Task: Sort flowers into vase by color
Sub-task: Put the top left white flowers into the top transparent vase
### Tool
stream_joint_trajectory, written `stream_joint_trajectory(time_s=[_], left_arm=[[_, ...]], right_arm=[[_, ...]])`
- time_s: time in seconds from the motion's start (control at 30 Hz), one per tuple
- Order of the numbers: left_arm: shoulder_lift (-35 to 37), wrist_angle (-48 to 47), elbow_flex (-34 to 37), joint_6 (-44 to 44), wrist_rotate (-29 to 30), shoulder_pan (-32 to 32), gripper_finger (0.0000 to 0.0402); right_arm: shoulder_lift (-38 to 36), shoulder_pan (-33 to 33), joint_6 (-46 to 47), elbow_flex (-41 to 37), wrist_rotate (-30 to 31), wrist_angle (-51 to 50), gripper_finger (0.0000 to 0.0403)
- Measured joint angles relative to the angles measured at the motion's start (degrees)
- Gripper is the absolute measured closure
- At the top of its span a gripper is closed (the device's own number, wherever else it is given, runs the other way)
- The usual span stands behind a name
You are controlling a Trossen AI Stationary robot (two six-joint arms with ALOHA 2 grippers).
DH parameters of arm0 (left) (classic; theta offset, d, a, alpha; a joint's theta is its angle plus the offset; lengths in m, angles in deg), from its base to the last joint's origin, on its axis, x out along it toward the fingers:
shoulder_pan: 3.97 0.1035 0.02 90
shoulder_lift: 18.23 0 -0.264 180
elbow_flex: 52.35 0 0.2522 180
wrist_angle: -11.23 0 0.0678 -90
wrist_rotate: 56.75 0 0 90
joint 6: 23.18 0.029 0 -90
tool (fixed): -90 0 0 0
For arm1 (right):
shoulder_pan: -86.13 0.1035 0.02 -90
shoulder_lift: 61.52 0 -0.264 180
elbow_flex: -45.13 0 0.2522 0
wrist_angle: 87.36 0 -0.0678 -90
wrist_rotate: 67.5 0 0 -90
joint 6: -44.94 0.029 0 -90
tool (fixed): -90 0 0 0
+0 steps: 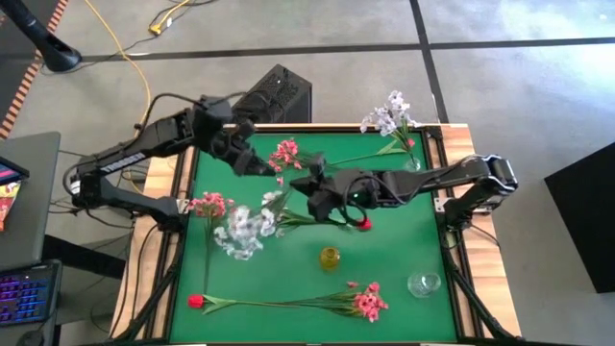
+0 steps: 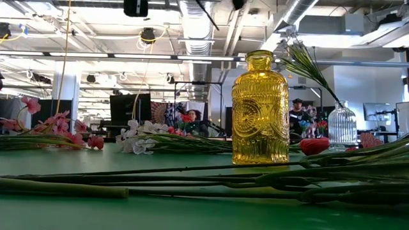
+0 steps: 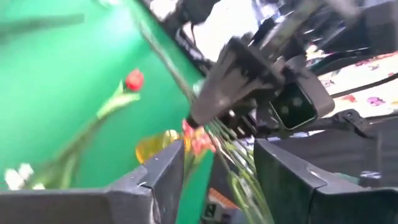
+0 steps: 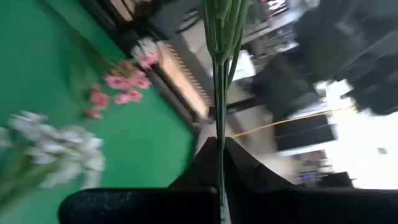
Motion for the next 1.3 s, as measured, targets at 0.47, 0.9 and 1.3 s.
stream_joint_trajectory(time_s=[0.47, 0.9, 1.3], left_arm=[[4.59, 10.57, -1.10, 30.28, 15.48, 4.69, 0.0221], [10.50, 34.02, 16.91, 25.85, 18.67, 6.78, 0.0221], [10.95, 37.88, 21.11, 20.50, 17.33, 7.91, 0.0221]], right_arm=[[-19.18, -0.02, 33.03, -0.04, -8.78, -18.02, 0.0371], [-42.46, 0.80, 51.73, -8.98, -1.06, -27.79, 0.0374], [-62.03, 2.12, 65.62, -28.40, 24.41, -27.66, 0.0371]])
